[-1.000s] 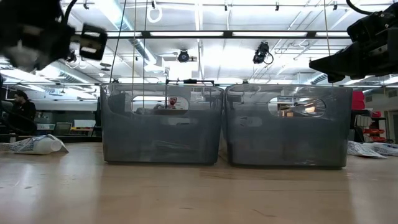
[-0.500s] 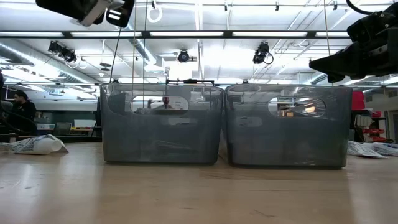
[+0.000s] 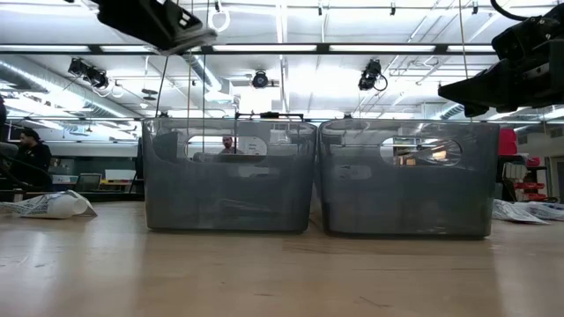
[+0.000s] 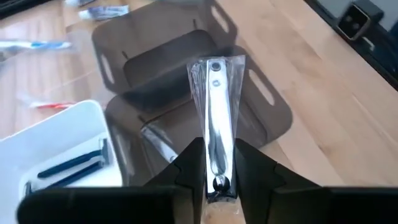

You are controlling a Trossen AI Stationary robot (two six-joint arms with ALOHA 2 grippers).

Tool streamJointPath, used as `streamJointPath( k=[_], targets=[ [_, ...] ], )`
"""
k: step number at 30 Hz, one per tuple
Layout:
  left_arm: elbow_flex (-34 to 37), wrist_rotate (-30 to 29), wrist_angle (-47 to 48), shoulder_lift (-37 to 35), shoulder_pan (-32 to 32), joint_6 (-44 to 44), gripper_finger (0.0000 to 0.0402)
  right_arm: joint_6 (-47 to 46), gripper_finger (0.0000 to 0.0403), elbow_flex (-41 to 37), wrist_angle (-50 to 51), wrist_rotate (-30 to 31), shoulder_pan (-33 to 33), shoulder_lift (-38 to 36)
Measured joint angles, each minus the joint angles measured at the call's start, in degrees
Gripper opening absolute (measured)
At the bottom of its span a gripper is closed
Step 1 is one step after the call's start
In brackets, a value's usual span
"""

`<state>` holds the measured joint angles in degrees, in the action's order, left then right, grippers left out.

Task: Pick & Place Travel size toiletries
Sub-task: Put the silver nail cutter into the left black bin

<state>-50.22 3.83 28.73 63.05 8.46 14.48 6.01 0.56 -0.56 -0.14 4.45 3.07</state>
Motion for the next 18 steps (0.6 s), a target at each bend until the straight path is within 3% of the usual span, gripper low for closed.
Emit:
streamJointPath(
  k=[13, 18],
  targets=[
    [-0.11, -0.48, -0.21, -0.02, -3.44, -5.01, 0.0071, 0.01, 0.0013, 0.00, 0.00, -0.01, -0.01, 0.00],
    [-3.94, -3.24, 1.19, 2.95, -3.68, -8.20, 0.0078, 0.01, 0.0013, 0.00, 0.00, 0.00, -0.01, 0.00]
  ],
)
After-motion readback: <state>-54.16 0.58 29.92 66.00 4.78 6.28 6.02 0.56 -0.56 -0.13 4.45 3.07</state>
